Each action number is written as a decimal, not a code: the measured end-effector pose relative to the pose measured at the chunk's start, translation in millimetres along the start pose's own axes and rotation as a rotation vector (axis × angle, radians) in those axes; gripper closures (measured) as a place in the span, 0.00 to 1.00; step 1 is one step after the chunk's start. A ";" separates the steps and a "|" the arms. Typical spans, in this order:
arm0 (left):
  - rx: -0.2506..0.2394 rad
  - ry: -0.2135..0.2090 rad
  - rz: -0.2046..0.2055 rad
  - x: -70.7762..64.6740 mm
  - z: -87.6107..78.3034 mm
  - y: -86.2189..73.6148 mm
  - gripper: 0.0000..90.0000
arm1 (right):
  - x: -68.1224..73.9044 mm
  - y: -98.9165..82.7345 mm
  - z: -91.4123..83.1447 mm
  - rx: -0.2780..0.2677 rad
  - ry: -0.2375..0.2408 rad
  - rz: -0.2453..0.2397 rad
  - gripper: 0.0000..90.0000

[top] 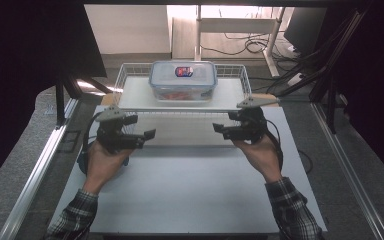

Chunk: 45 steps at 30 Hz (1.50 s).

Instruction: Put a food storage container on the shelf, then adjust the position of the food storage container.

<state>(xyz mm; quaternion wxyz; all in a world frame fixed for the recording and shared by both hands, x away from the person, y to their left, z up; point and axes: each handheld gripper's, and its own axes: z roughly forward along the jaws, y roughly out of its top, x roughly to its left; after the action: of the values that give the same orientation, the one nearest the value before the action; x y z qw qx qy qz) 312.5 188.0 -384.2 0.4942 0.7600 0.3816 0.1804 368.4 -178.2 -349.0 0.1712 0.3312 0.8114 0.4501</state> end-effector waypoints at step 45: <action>0.098 0.118 -0.038 0.2 -24.6 -114.6 0.87 | 58.4 -170.4 1.8 0.092 0.082 -0.004 0.00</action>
<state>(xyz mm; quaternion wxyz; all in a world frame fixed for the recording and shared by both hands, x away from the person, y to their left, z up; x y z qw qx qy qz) 250.5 228.4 -475.1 0.4362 0.7640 0.4328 0.1968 262.0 -200.7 -492.5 0.1234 0.3185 0.8381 0.4254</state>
